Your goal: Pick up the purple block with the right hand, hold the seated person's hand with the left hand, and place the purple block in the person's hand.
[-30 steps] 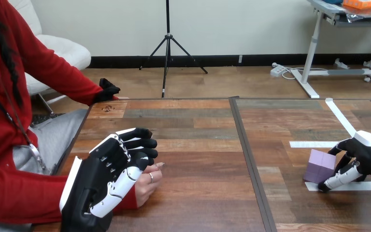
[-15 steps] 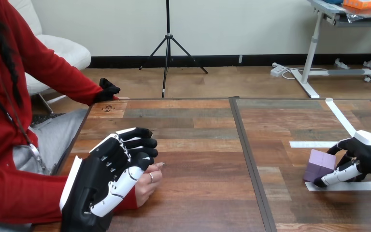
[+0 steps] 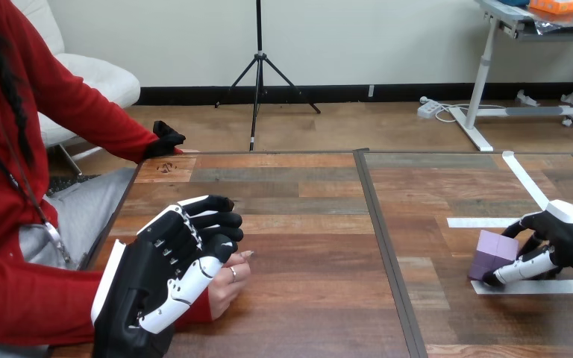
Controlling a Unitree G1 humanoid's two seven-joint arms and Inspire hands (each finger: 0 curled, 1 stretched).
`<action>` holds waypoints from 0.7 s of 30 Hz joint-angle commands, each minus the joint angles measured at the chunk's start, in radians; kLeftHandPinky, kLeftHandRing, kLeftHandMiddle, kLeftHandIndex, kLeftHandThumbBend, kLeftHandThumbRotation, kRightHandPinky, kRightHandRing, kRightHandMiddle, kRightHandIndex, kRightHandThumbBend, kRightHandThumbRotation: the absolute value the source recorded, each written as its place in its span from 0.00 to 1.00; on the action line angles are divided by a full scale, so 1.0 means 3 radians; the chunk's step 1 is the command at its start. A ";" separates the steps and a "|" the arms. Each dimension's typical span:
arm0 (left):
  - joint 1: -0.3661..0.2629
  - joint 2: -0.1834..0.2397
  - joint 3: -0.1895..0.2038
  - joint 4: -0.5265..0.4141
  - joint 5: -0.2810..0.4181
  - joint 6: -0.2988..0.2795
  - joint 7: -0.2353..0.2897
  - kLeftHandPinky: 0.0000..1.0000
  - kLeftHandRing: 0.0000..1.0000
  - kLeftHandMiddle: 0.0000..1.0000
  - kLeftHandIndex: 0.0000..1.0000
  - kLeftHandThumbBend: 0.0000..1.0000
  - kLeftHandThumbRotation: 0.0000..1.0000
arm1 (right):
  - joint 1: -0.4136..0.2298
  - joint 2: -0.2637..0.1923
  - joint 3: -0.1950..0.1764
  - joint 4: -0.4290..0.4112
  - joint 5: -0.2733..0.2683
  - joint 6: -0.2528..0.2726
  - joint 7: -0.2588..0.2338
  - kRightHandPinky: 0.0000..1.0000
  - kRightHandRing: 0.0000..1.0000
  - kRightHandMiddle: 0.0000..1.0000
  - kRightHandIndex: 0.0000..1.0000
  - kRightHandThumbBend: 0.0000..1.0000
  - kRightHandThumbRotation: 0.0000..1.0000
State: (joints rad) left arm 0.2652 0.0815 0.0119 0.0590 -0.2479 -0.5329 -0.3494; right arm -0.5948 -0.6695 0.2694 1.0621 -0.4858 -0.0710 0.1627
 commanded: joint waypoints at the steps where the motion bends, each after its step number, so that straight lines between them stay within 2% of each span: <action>1: -0.0152 0.0004 0.0007 -0.0186 -0.0044 0.0008 -0.0010 0.59 0.62 0.63 0.65 0.59 0.39 | -0.0151 0.0074 -0.0059 -0.0203 0.0039 -0.0023 -0.0136 0.59 0.70 0.75 0.77 0.86 0.27; 21: -0.0146 -0.0008 0.0002 -0.0176 -0.0089 0.0002 -0.0066 0.60 0.62 0.63 0.65 0.58 0.35 | -0.0106 0.0069 -0.0066 -0.0382 0.0062 0.0030 -0.0151 0.58 0.70 0.75 0.74 0.81 0.23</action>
State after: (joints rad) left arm 0.2654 0.0811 0.0120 0.0471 -0.2659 -0.5235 -0.3632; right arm -0.5934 -0.6677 0.2690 0.9919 -0.4773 -0.0622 0.1485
